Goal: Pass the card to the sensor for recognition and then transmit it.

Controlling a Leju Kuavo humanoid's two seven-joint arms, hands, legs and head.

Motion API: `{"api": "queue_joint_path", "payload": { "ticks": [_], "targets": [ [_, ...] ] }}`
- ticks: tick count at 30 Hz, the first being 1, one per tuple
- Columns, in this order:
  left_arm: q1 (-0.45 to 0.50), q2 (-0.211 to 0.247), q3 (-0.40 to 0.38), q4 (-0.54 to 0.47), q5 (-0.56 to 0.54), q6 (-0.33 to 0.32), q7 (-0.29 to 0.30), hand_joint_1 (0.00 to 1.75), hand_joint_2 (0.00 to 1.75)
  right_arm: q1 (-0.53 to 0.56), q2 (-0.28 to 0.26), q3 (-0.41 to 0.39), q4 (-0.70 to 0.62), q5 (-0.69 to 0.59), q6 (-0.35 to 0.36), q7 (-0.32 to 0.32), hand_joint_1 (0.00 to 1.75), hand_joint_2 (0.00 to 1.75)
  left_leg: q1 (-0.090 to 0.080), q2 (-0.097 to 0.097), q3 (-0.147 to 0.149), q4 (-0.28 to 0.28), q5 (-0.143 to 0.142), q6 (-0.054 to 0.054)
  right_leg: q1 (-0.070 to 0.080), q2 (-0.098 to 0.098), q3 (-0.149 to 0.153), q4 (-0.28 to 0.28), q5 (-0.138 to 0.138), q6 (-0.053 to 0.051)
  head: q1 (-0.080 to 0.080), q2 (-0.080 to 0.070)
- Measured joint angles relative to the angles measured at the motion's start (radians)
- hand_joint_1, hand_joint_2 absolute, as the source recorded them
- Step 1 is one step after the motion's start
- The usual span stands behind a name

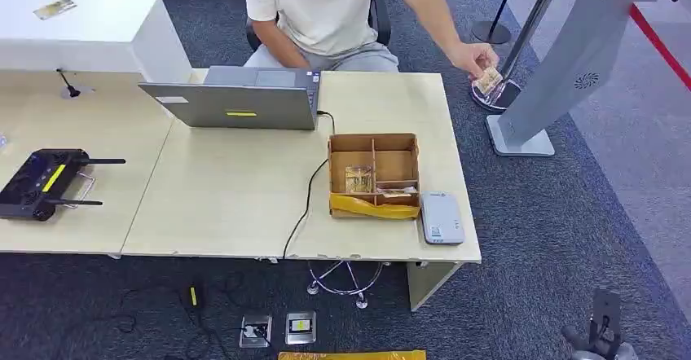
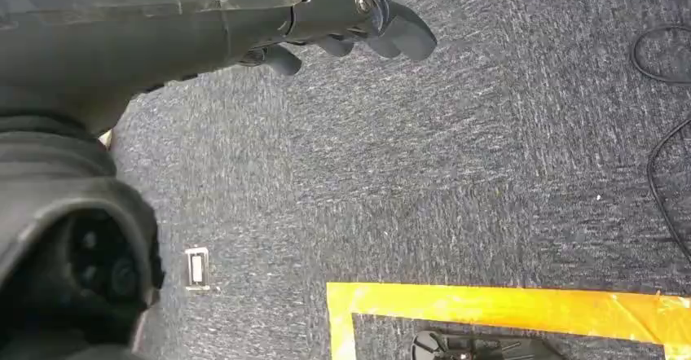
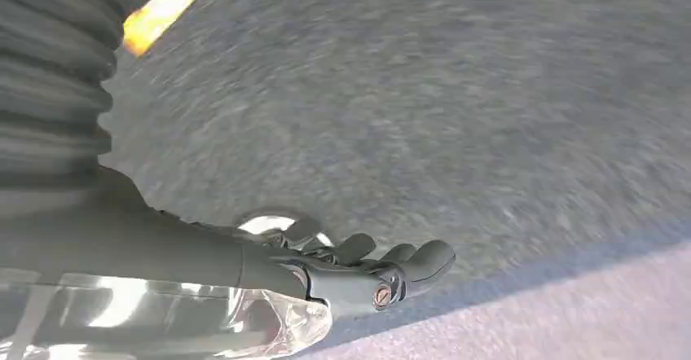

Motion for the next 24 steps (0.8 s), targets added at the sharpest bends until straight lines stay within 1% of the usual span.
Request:
{"api": "queue_joint_path", "payload": {
  "ticks": [4, 8, 14, 17, 19, 22, 24],
  "targets": [
    [-0.001, 0.001, 0.000, 0.000, -0.004, -0.005, 0.000, 0.00, 0.00, -0.052, -0.024, -0.041, -0.017, -0.069, -0.020, -0.080, 0.00, 1.75, 0.000, 0.000, 0.000, 0.000, 0.000, 0.000, 0.000, 0.000, 0.000, 0.000, 0.000, 0.000, 0.000, 0.000],
    [-0.002, 0.003, 0.000, 0.000, -0.006, -0.008, 0.000, 0.00, 0.00, -0.121, -0.050, -0.060, -0.051, -0.113, -0.011, -0.148, 0.00, 1.75, 0.000, 0.000, 0.000, 0.000, 0.000, 0.001, 0.000, 0.000, 0.000, 0.000, 0.001, 0.001, 0.000, 0.000],
    [-0.003, 0.003, 0.000, 0.000, -0.006, -0.003, -0.001, 0.00, 0.00, -0.213, -0.055, -0.050, -0.131, -0.206, -0.003, -0.206, 0.00, 1.75, 0.000, -0.002, 0.000, 0.000, 0.001, 0.001, 0.000, -0.002, 0.001, 0.000, 0.001, 0.001, 0.000, 0.000],
    [-0.004, 0.003, 0.000, 0.000, -0.006, 0.002, -0.006, 0.00, 0.00, -0.234, -0.055, -0.009, -0.203, -0.254, -0.028, -0.220, 0.00, 1.75, 0.000, -0.002, -0.001, 0.000, 0.001, 0.001, 0.000, -0.003, 0.001, 0.000, 0.001, 0.001, 0.000, 0.000],
    [-0.004, 0.002, -0.001, 0.000, -0.009, 0.009, -0.016, 0.00, 0.00, -0.238, -0.055, 0.034, -0.265, -0.257, -0.057, -0.245, 0.00, 1.75, 0.000, -0.002, -0.001, 0.000, 0.001, 0.001, 0.000, -0.003, 0.001, 0.000, 0.001, 0.001, 0.000, 0.000],
    [-0.005, 0.000, -0.003, 0.000, -0.019, 0.015, -0.027, 0.00, 0.00, -0.238, -0.056, 0.113, -0.375, -0.215, -0.105, -0.266, 0.00, 1.75, 0.000, -0.002, -0.001, 0.000, 0.001, 0.001, -0.001, -0.003, 0.000, 0.000, 0.001, 0.001, 0.000, 0.000],
    [-0.005, -0.001, -0.008, 0.000, -0.027, 0.021, -0.037, 0.00, 0.00, -0.238, -0.058, 0.158, -0.438, -0.141, -0.137, -0.277, 0.00, 1.75, -0.001, -0.002, -0.001, 0.000, 0.001, 0.001, -0.001, -0.003, 0.001, 0.000, 0.001, 0.001, 0.000, 0.000]
  ]
}}
